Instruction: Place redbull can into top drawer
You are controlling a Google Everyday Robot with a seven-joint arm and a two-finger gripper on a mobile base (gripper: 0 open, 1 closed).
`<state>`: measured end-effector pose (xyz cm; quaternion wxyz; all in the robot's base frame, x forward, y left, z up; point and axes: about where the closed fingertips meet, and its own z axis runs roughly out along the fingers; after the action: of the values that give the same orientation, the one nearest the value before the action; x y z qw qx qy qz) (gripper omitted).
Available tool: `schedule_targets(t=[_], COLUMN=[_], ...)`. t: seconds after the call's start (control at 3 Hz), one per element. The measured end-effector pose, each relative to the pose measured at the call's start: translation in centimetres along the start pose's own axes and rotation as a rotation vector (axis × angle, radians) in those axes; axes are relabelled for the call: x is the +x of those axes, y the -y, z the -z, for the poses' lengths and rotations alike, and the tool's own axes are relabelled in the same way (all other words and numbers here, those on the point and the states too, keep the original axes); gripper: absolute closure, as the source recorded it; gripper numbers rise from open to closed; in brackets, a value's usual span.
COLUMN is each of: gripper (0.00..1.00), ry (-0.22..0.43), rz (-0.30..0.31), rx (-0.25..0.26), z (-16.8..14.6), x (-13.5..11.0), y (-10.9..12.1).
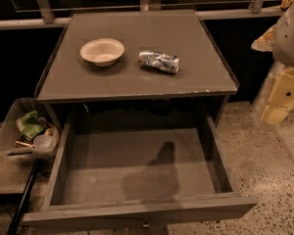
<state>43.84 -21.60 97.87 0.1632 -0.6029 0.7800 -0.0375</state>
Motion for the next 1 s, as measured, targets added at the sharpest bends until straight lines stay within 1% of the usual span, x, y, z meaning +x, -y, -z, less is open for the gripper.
schedule_targets(t=[0.33,0.67,1.0], gripper=[0.0,0.0,0.0], ry=[0.004,0.05,0.139], rz=[0.005,0.05,0.088], rx=[0.005,0.018,0.028], z=[0.1,-0.4,-1.2], x=[-0.3,-2.6,-4.9], y=[0.1,1.0,2.6])
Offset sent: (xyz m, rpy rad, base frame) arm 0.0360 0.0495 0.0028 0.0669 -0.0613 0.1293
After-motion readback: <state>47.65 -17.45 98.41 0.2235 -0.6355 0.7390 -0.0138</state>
